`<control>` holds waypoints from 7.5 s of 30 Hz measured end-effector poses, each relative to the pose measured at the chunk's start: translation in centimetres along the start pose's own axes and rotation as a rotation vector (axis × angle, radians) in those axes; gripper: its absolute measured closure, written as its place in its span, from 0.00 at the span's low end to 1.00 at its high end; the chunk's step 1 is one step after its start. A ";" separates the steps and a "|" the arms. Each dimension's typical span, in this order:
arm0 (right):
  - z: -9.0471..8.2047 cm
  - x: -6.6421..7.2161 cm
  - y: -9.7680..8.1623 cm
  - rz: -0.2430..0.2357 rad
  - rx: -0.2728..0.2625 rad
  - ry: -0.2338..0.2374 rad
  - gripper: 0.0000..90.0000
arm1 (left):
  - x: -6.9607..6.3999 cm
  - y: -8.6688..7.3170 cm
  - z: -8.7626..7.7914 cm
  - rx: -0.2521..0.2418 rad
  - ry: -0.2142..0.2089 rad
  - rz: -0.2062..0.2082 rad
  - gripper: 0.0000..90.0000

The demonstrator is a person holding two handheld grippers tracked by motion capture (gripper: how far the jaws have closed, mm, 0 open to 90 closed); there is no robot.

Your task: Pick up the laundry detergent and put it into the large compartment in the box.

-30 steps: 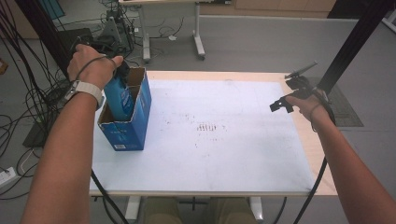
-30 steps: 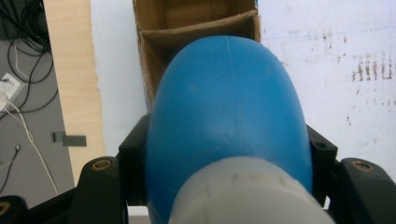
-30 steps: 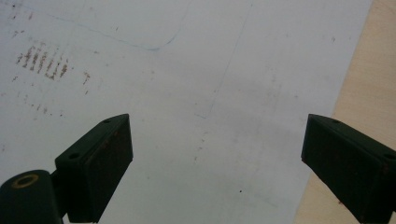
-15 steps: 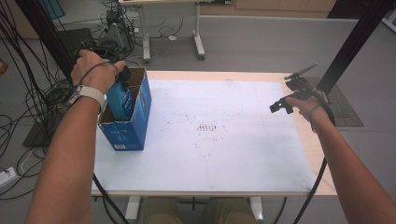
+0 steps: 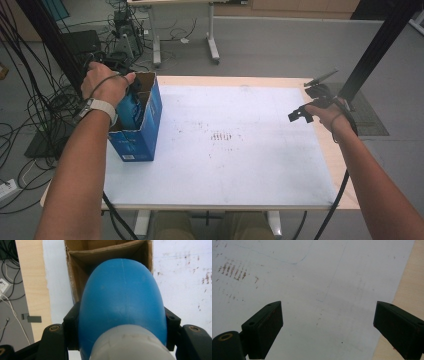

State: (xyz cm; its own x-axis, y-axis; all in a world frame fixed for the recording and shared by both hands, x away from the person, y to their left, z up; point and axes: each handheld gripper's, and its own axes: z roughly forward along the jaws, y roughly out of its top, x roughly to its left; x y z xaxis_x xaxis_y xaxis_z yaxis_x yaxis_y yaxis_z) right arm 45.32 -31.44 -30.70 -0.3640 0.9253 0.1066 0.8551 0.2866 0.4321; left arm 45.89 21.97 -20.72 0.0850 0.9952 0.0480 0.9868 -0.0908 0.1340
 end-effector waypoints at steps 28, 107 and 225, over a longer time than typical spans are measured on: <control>0.4 -0.1 -0.3 0.009 0.006 0.001 0.10 | 0.4 -0.7 3.1 -0.003 0.009 -0.005 0.42; 1.1 -0.3 -1.2 0.014 0.016 0.008 0.10 | 0.6 -1.0 6.7 0.056 -0.005 -0.011 0.41; 1.5 -0.5 -1.4 0.019 0.015 0.014 0.10 | 0.7 -1.2 6.7 0.061 -0.012 -0.009 0.41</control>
State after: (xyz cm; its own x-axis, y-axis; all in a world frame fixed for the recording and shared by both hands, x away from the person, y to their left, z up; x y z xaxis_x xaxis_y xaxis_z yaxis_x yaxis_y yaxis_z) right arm 44.90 -31.97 -32.65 -0.3527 0.9270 0.1273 0.8672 0.2727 0.4167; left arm 45.73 23.00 -27.50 0.0775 0.9964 0.0350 0.9940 -0.0800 0.0742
